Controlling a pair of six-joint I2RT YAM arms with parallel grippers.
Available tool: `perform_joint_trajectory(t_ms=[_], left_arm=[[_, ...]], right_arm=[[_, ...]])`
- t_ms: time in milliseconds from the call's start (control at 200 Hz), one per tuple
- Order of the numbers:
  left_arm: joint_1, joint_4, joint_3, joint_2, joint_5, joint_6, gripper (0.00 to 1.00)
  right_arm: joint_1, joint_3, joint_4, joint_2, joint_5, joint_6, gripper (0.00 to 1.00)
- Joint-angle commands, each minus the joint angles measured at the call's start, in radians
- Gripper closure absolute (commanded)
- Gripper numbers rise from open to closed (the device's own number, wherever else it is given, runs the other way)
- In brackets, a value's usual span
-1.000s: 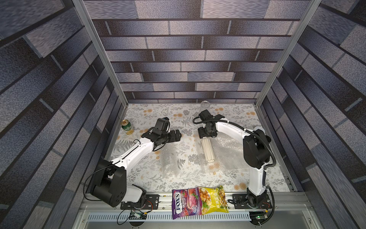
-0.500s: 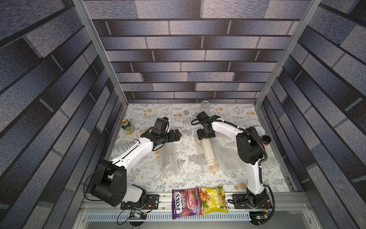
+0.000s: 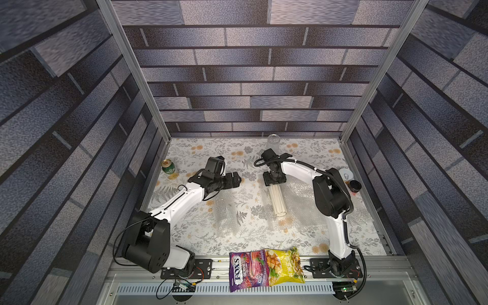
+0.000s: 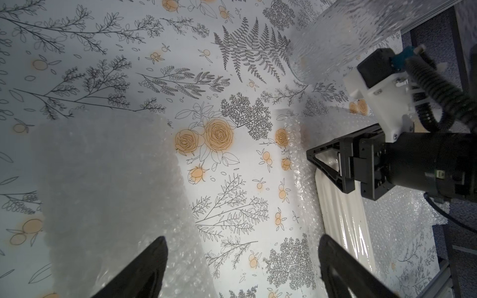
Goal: Unwrap the vase from the bubble wrap
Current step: Pick up the vase from the bubble wrap.
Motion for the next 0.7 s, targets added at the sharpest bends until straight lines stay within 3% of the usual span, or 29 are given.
perform_joint_trajectory(t_ms=[0,120,251,697], left_arm=[[0.005,0.006,-0.017,0.005,0.010,0.018,0.08],[0.007,0.006,-0.019,0.005,0.010,0.018,0.08],[0.007,0.007,-0.021,0.006,0.014,0.017,0.08],[-0.003,0.015,-0.010,0.019,0.036,0.007,0.08]], right_arm=[[0.008,0.031,-0.035,0.015,0.017,0.000,0.39],[0.008,0.031,-0.028,0.001,0.022,-0.001,0.51],[0.008,0.026,-0.020,-0.038,0.027,-0.004,0.58],[0.009,-0.051,-0.005,-0.225,0.010,-0.002,0.65]])
